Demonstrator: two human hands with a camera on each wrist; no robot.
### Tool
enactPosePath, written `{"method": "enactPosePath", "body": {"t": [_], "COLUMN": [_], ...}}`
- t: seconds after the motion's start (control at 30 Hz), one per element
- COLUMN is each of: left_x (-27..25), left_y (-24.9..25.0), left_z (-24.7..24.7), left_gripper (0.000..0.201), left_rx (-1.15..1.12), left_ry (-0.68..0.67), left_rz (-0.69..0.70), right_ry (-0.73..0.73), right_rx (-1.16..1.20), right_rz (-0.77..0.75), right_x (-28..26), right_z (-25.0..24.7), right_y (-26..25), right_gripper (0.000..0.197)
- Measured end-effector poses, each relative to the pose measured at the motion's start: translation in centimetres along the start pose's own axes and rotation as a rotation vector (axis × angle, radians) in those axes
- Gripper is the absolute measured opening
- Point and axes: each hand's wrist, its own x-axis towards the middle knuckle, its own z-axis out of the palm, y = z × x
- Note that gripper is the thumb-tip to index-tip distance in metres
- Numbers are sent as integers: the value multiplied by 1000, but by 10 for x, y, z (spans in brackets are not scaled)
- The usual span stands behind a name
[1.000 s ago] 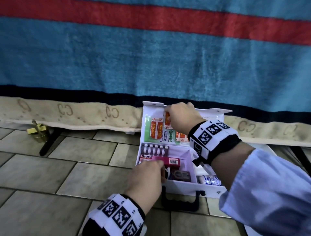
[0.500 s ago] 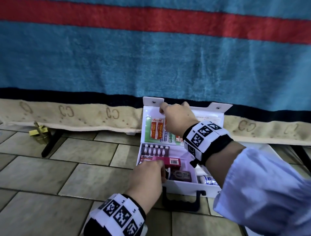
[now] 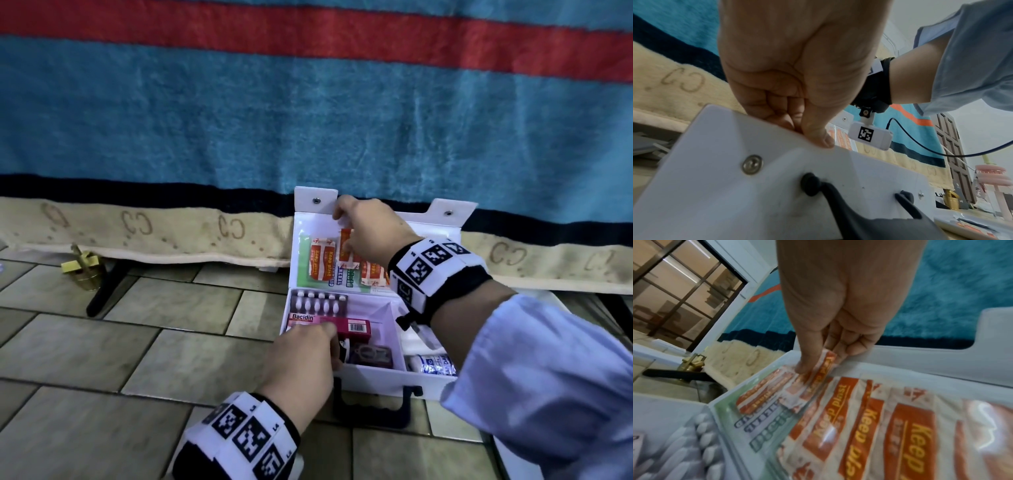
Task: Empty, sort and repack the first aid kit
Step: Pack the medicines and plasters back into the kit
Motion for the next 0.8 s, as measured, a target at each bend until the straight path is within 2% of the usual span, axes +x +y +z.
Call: {"method": "enactPosePath", "body": {"t": [0.07,0.23,0.4,0.53,0.8], "left_x": [0,-2,-3,-3,-6], "left_y": [1,2,2,3,5], "left_z": [-1,-4,-6,-6,-10], "left_gripper": [15,17,15,18,18], "left_rx": [-8,-31,-46,-64,-66], "left_ry": [4,2,6,-6,3], "left_rz": [7,8,0,-8,0], "right_ry": [7,16,42,42,16], "right_rx": [-36,-189,-68,-94,-165], "right_rz": [-12,-97,-75,-14,-90], "right_x": [0,-4,-6,-5,-9], "right_z": [2,15,11,17,13], "right_y": [3,1,2,4,4], "right_gripper": [33,39,48,43,35]}}
